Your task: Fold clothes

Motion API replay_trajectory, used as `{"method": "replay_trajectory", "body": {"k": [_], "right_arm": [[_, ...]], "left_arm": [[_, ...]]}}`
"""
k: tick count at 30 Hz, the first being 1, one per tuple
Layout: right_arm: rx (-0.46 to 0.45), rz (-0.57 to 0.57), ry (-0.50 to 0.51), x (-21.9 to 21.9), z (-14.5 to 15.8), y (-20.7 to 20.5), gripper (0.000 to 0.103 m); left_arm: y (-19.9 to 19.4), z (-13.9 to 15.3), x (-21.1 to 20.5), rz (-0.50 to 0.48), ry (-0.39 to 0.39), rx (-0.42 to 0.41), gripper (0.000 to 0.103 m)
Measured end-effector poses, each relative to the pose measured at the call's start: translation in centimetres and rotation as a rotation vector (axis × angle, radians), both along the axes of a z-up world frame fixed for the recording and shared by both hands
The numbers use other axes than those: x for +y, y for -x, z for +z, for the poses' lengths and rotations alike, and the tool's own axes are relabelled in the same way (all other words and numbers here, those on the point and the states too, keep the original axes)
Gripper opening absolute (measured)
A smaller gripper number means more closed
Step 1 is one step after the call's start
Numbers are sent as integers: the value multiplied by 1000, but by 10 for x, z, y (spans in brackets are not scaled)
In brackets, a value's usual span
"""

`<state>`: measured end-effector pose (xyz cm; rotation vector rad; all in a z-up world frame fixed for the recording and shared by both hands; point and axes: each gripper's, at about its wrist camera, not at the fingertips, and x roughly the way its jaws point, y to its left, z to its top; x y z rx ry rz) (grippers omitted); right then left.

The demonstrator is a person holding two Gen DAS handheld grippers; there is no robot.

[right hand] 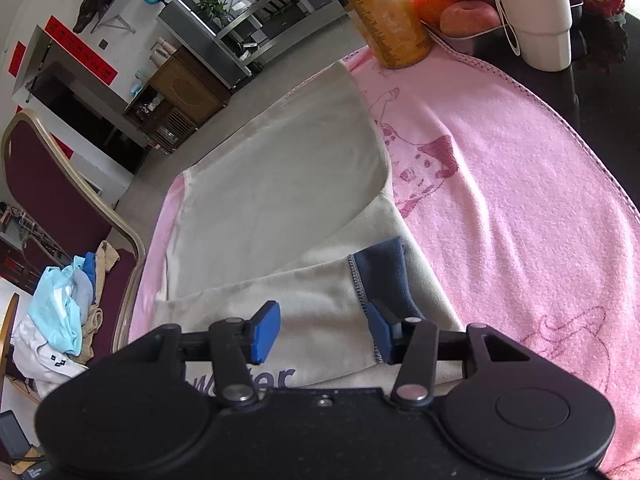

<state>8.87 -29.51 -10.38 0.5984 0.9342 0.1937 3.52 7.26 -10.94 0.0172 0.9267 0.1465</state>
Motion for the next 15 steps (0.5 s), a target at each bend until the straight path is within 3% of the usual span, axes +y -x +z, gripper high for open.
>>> {"method": "replay_trajectory", "body": {"k": [15], "right_arm": [[9, -2, 14, 0, -2, -2, 48]], "left_arm": [[-3, -3, 1, -9, 7, 11, 38]]}}
